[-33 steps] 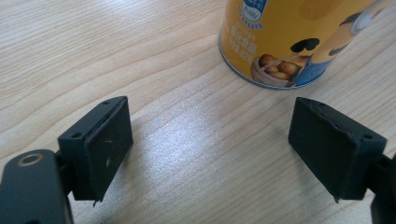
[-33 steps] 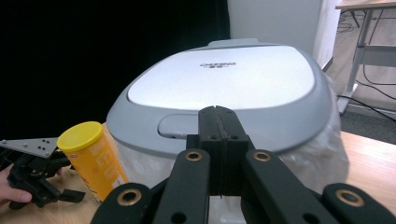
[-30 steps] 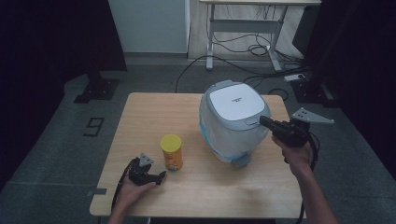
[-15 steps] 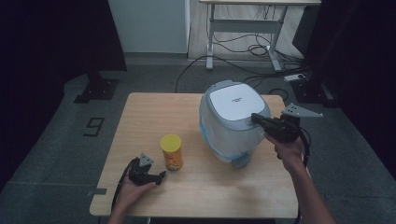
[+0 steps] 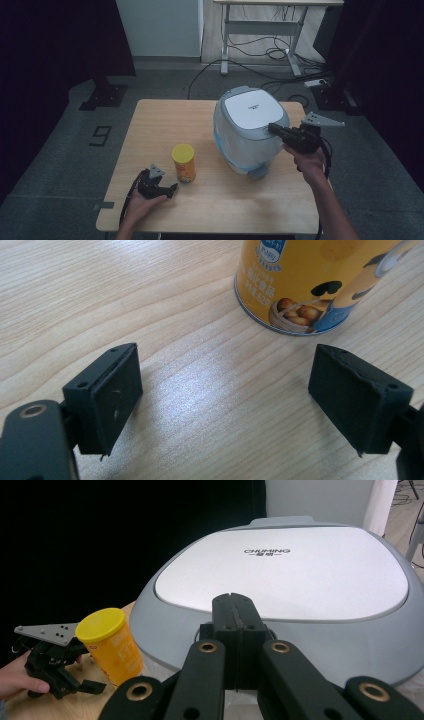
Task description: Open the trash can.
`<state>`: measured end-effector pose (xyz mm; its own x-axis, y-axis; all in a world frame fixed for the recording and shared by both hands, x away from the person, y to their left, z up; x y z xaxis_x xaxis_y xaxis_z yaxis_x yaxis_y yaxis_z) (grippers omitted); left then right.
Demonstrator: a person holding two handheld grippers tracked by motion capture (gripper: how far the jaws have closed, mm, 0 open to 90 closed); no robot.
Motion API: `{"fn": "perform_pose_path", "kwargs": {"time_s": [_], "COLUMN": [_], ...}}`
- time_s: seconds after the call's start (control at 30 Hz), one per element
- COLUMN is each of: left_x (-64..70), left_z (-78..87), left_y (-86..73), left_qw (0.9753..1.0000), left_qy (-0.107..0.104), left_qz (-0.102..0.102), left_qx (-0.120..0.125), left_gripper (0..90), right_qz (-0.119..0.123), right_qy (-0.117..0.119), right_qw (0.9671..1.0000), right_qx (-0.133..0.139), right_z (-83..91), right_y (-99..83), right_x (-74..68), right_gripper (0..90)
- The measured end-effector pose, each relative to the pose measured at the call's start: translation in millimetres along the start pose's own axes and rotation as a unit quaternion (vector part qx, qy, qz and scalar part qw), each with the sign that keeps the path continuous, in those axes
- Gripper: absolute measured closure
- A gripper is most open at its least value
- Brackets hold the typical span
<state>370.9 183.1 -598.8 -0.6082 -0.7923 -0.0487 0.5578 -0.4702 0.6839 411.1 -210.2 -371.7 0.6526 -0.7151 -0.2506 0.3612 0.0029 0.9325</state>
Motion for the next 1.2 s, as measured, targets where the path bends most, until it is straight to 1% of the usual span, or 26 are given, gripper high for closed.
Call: {"fn": "perform_pose_path", "kwargs": {"time_s": [0.1,0.37,0.53,0.57,0.67,0.7,0.8,0.87,0.9,0.93,0.97,1.0,1.1,1.13,1.17,1.2], "left_x": [0.0,0.0,-0.1,0.0,-0.1,0.0,-0.1,-0.1,-0.1,-0.1,-0.1,0.0,0.0,0.0,-0.1,-0.1], "left_z": [0.0,0.0,0.0,0.0,0.0,-0.1,-0.1,0.0,0.0,0.0,0.0,0.0,-0.2,-0.2,-0.1,-0.1], "left_y": [0.0,0.0,0.1,0.1,0.1,0.1,0.1,0.1,0.1,0.1,0.1,0.1,0.2,0.2,0.1,0.1], "left_qw": [1.0000,1.0000,1.0000,1.0000,1.0000,1.0000,1.0000,1.0000,1.0000,1.0000,1.0000,1.0000,1.0000,1.0000,1.0000,1.0000], "left_qy": [0.000,0.000,0.000,0.000,0.000,0.000,0.000,0.000,0.000,-0.001,-0.001,-0.001,0.000,0.000,-0.001,-0.001], "left_qz": [0.000,0.000,0.000,0.000,0.000,0.000,0.000,0.000,0.000,0.000,0.000,0.000,0.001,0.001,0.000,0.000], "left_qx": [0.000,0.000,0.000,0.000,0.000,0.000,0.000,0.000,0.000,-0.001,-0.001,-0.001,0.001,0.001,0.000,0.000], "left_gripper": [13.9,13.9,13.8,13.8,13.8,13.8,13.8,13.8,13.8,13.8,13.8,13.8,13.8,13.8,13.8,13.8], "right_qz": [0.001,0.011,0.007,0.009,0.008,0.011,0.014,0.014,0.014,0.013,0.013,0.013,0.011,0.011,0.010,0.006], "right_qy": [0.000,-0.004,-0.003,-0.012,-0.007,-0.008,-0.010,-0.011,-0.011,-0.010,-0.010,-0.013,-0.016,-0.016,-0.020,-0.019], "right_qw": [1.0000,0.9999,1.0000,0.9999,0.9999,0.9998,0.9997,0.9995,0.9995,0.9994,0.9994,0.9994,0.9994,0.9994,0.9994,0.9995], "right_qx": [0.000,-0.002,0.000,0.001,0.012,0.017,0.019,0.026,0.026,0.029,0.029,0.028,0.028,0.028,0.026,0.025], "right_z": [0.1,0.9,2.1,3.5,6.9,11.5,16.3,25.3,25.3,31.8,31.8,37.7,45.5,45.5,48.8,49.9], "right_y": [-0.1,-1.0,0.0,0.8,1.7,1.5,-0.6,-6.0,-6.0,-11.0,-11.0,-18.0,-31.0,-31.0,-41.6,-47.2], "right_x": [0.1,-0.7,0.0,0.9,-0.1,-0.6,-0.6,0.8,0.8,2.0,2.0,4.3,8.7,8.7,12.4,14.1], "right_gripper": [89.9,89.9,89.8,89.7,89.7,89.6,89.6,88.4,88.4,86.4,86.4,84.7,78.5,78.5,72.5,70.2]}}
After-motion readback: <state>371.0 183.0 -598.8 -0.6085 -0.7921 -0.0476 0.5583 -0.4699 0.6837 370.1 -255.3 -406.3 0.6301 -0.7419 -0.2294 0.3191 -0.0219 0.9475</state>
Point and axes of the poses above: each handheld gripper's, and its own axes: z roughly backward along the jaws, y roughly out of its top, x roughly to its right, the point moved 7 cm from there along -z, roughly forward along the jaws, and after that the axes turned 5 degrees about -z, right-handed, at the moved point
